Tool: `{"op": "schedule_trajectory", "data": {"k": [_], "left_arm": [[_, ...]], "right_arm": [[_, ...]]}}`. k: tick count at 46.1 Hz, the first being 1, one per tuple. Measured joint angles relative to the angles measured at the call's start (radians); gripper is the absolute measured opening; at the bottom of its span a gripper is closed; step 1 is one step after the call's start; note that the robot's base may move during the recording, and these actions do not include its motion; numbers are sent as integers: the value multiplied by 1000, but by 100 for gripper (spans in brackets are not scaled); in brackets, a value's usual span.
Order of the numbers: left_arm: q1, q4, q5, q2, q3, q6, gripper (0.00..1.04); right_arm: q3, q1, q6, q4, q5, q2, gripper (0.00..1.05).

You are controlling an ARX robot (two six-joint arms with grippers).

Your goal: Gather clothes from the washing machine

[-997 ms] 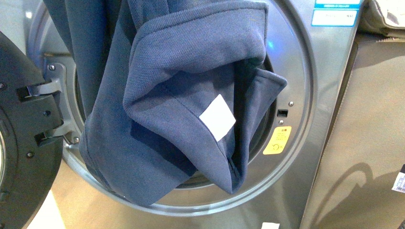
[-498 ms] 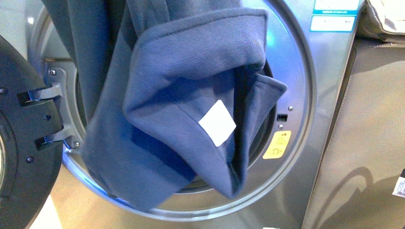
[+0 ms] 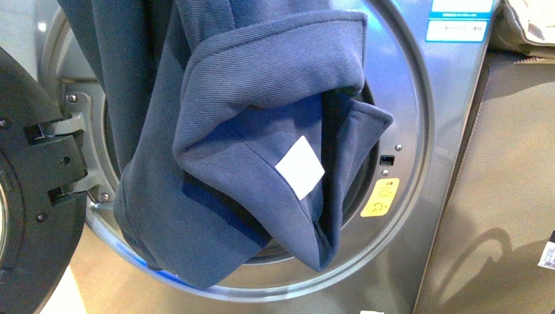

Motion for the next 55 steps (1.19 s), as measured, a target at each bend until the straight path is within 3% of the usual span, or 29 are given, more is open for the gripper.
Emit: {"op": "schedule_trajectory", "data": {"k": [9,23,35,55], "left_arm": [[0,0,0,0,0,0,7],[0,0,0,0,0,0,7],[0,0,0,0,0,0,7],[0,0,-2,0,0,0,7]], "right_arm": [[190,266,-84,-147,-6,105,97],[298,505,-213,-342,-102,196,97],[428,582,-325,-374,15,367,97],[612,666,-161,-130,92,641,97]]}}
